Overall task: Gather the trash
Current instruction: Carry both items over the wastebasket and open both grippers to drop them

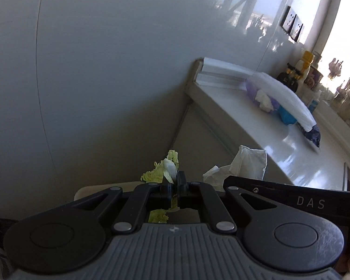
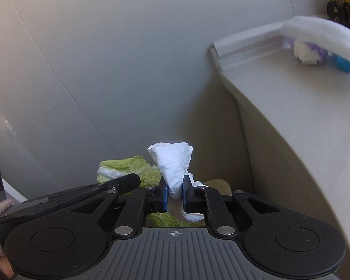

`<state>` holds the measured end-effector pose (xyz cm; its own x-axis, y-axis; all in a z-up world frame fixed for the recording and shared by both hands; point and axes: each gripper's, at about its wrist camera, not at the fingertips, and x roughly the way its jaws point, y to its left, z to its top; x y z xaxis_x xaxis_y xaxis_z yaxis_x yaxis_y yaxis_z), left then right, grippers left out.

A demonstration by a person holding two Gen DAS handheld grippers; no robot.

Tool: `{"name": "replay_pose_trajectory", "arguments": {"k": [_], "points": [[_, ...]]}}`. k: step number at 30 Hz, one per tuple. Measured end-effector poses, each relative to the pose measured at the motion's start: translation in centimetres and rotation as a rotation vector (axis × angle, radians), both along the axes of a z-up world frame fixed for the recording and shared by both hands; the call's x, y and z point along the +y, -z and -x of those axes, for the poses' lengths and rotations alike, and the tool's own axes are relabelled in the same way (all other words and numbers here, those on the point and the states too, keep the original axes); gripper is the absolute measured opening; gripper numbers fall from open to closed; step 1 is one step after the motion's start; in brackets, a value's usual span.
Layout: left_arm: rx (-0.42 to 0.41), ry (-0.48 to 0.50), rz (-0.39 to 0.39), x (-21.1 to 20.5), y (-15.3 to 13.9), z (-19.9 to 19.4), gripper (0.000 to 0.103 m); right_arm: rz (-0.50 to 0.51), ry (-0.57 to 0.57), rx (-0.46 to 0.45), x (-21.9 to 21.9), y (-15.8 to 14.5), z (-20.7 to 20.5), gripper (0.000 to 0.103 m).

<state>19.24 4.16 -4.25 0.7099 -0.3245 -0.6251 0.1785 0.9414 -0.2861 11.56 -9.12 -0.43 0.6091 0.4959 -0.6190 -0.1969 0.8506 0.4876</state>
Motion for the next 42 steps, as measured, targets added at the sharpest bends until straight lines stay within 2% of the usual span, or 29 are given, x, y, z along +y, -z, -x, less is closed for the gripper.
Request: {"name": "replay_pose_trajectory", "arguments": {"k": [4,10,15,22,28,36,38,40,42], "points": [[0.037,-0.027,-0.037,2.2,3.5,1.3,0.004,0.005,0.001,0.055,0.8,3.8,-0.5,0.011],[0.076,-0.043,-0.087,2.6,7.6,1.0,0.004,0.012,0.004,0.113,1.8,8.4,-2.0,0.011],[0.082,-0.055,-0.127,3.0,9.7,-0.6,0.004,0.016,0.006,0.167,2.5,11.9,-3.7,0.012],[0.167,-0.076,-0.179,4.7,14.5,-4.1,0.004,0.038,-0.013,0.234,4.1,16.4,-6.9,0.012],[0.248,-0.060,-0.223,5.3,18.2,-6.1,0.004,0.077,-0.069,0.275,5.6,18.9,-7.1,0.013],[0.303,-0.027,-0.258,6.1,20.6,-6.0,0.005,0.116,-0.100,0.306,7.2,21.1,-8.5,0.016],[0.310,-0.019,-0.260,6.5,20.9,-5.6,0.007,0.115,-0.096,0.314,7.4,21.3,-8.7,0.017],[0.303,-0.018,-0.269,6.2,20.6,-5.6,0.021,0.109,-0.096,0.328,7.4,21.8,-9.0,0.018],[0.292,-0.013,-0.278,6.5,20.4,-5.1,0.025,0.100,-0.094,0.334,7.5,22.0,-9.4,0.026]]}}
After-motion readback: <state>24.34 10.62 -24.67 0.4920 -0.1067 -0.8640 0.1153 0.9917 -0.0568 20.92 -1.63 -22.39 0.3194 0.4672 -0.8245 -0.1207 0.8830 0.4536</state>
